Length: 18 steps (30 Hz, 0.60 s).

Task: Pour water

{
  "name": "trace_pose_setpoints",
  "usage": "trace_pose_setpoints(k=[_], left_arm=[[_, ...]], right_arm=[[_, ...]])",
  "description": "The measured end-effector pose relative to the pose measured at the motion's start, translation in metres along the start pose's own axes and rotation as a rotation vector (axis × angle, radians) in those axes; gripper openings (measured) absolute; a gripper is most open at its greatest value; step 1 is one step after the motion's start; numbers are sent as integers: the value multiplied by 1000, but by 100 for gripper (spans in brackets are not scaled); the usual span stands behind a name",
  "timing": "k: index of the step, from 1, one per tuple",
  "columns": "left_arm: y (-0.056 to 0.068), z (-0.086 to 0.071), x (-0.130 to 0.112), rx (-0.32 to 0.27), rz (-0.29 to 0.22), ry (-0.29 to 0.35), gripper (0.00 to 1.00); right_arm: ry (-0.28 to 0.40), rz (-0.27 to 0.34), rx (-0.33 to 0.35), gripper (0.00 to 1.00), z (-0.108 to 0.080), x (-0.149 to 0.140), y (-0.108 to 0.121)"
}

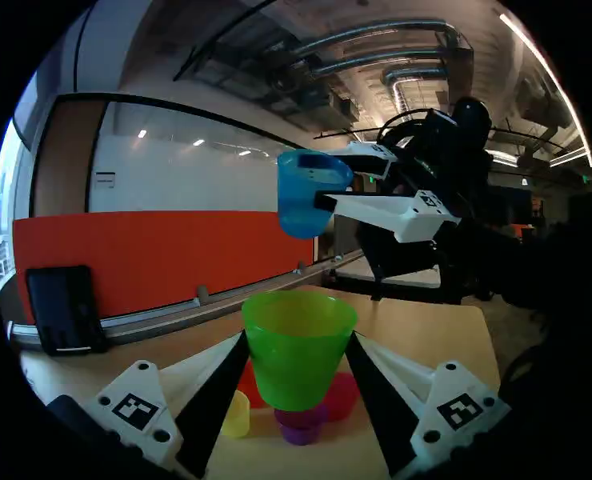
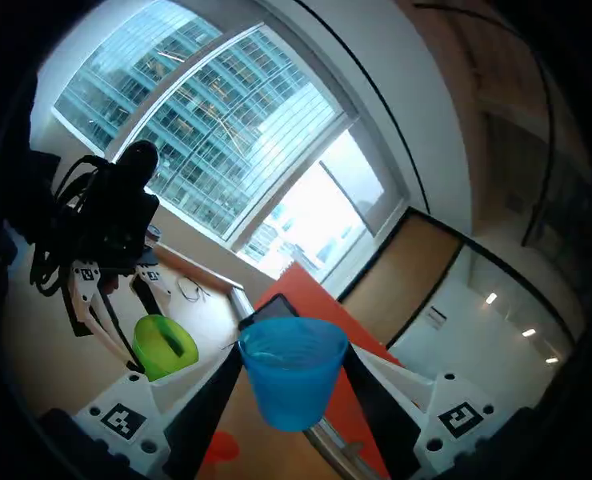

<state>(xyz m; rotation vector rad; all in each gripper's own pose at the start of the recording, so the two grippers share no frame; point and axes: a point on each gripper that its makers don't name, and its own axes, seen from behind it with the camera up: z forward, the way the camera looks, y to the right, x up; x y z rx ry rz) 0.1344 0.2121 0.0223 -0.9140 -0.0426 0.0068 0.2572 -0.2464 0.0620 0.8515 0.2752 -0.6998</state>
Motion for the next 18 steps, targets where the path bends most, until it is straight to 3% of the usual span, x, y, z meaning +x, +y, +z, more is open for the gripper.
trace_pose_setpoints(k=[18], left_arm=[[6,4,-2,-18,-5,7,84]], right_arm=[[2,-203,-11,91,22,20,9]])
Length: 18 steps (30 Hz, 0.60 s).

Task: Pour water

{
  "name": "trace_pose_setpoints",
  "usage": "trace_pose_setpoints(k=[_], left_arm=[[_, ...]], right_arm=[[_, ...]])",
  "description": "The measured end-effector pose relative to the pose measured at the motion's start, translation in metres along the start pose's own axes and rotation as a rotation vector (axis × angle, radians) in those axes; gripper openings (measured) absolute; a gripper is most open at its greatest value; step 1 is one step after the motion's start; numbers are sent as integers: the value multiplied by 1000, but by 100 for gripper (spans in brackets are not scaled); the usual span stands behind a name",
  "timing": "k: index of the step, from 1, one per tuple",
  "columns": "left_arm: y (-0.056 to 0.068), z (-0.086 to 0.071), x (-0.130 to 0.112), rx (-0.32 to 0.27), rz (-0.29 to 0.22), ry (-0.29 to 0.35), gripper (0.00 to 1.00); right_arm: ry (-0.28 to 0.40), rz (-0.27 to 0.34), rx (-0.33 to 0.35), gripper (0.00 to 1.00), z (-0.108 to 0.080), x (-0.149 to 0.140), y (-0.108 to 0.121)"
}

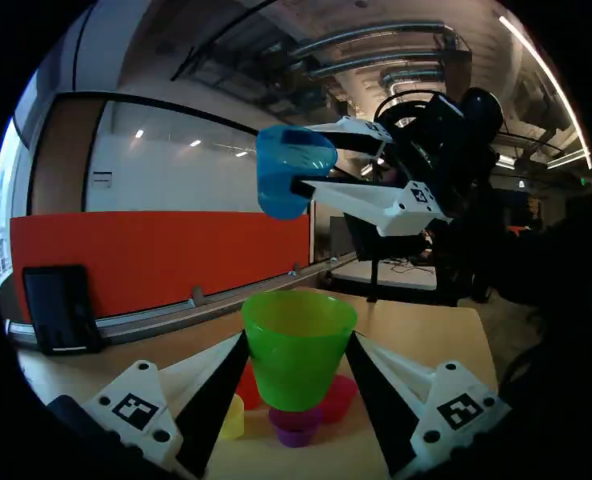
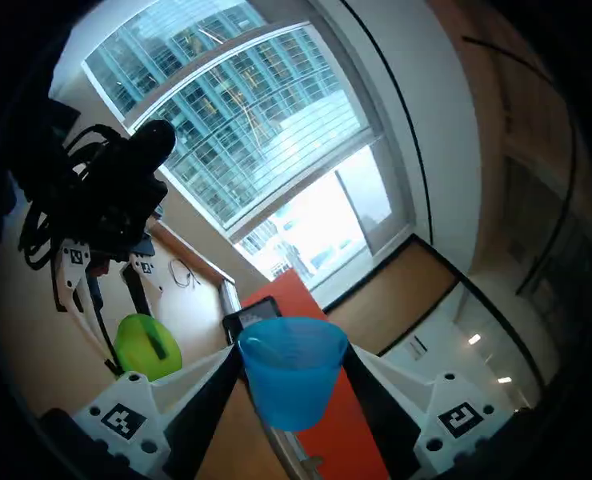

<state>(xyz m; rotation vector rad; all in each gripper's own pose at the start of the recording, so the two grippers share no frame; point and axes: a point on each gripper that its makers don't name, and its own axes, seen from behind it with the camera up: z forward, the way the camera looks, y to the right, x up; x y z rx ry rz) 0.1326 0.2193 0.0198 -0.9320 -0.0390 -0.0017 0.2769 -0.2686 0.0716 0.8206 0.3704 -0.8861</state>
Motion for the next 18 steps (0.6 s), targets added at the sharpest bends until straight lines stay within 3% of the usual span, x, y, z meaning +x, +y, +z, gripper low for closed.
trace_pose_setpoints(k=[18], left_arm=[[0,1,0,-7,-1,2,84]], right_arm=[[-3,-166,-24,91,9,8,11]])
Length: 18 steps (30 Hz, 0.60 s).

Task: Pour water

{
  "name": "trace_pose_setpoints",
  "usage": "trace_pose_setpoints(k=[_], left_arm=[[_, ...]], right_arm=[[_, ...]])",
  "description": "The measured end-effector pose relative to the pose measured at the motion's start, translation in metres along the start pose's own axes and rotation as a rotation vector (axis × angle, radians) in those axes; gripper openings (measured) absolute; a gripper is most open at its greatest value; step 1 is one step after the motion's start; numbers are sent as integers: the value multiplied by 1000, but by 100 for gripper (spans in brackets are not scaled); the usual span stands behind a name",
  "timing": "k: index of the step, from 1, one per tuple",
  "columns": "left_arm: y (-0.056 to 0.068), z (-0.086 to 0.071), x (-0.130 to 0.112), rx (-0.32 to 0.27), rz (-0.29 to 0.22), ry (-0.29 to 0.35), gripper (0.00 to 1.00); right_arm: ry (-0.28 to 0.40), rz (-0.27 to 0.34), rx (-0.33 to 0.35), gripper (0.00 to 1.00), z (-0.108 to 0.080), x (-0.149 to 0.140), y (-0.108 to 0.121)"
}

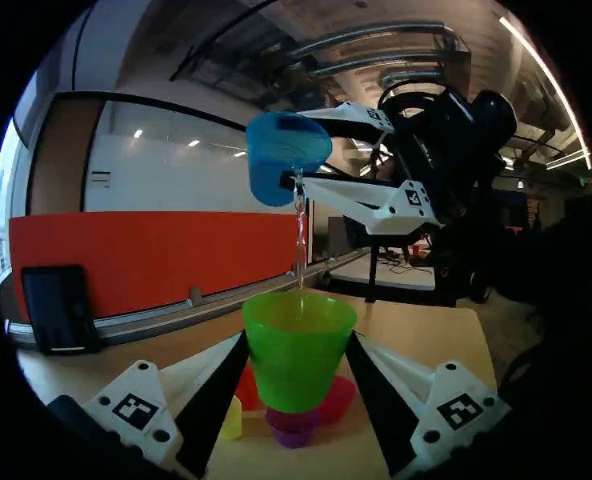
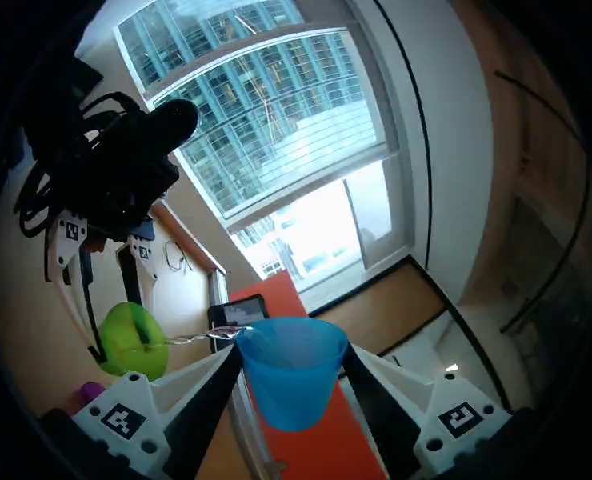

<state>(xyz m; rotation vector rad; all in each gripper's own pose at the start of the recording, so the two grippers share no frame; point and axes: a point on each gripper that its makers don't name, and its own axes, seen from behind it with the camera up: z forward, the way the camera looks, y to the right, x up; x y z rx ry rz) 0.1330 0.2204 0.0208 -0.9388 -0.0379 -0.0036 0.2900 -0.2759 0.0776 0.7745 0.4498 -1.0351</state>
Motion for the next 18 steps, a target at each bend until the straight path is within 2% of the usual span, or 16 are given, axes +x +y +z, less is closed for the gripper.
trace_pose_setpoints(k=[18], left_arm=[[1,-1,-2,-6,3,-3,84]], right_arm=[[4,-85,-25,91,2,5,13]])
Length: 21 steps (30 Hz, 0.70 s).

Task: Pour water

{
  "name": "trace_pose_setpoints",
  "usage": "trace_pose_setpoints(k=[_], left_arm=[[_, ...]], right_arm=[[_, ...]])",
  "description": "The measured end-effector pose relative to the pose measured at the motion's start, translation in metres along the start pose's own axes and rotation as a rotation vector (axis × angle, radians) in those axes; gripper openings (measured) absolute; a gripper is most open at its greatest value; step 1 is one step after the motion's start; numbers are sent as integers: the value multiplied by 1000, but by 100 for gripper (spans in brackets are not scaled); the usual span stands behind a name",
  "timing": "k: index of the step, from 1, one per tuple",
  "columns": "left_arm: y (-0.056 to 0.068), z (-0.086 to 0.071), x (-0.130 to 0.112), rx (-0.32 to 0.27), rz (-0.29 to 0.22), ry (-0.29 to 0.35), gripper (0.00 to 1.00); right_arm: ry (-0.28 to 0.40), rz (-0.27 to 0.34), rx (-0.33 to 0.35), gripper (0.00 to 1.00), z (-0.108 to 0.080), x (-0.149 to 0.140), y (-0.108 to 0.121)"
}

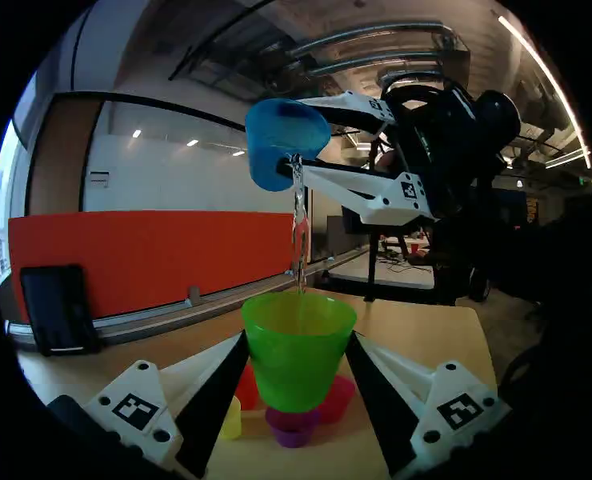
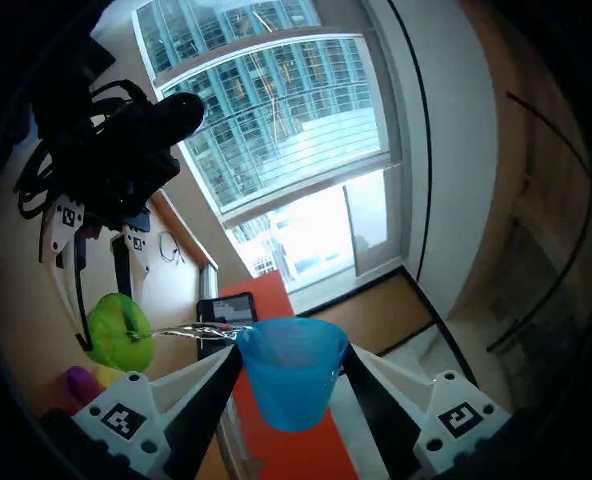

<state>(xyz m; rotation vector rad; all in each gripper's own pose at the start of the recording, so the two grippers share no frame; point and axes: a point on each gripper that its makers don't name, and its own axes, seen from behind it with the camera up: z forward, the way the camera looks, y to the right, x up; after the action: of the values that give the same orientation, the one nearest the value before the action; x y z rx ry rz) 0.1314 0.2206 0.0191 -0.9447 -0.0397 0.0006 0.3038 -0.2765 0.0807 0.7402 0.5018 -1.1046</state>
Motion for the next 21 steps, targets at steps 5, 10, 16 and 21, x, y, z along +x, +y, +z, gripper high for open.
trace_pose_setpoints(k=[5,10,16,21], left_arm=[[0,0,0,-1,1,0,84],[1,0,0,-2,0,-1,84],[2,0,0,-4,0,1,84],[2,0,0,-4,0,1,84]], right_arm=[[2,-23,-5,91,1,1,3],[3,-51,-8,91,2,3,6],[5,-81,-12,91,3,4,7],[6,-101,-17,91,3,5,9]])
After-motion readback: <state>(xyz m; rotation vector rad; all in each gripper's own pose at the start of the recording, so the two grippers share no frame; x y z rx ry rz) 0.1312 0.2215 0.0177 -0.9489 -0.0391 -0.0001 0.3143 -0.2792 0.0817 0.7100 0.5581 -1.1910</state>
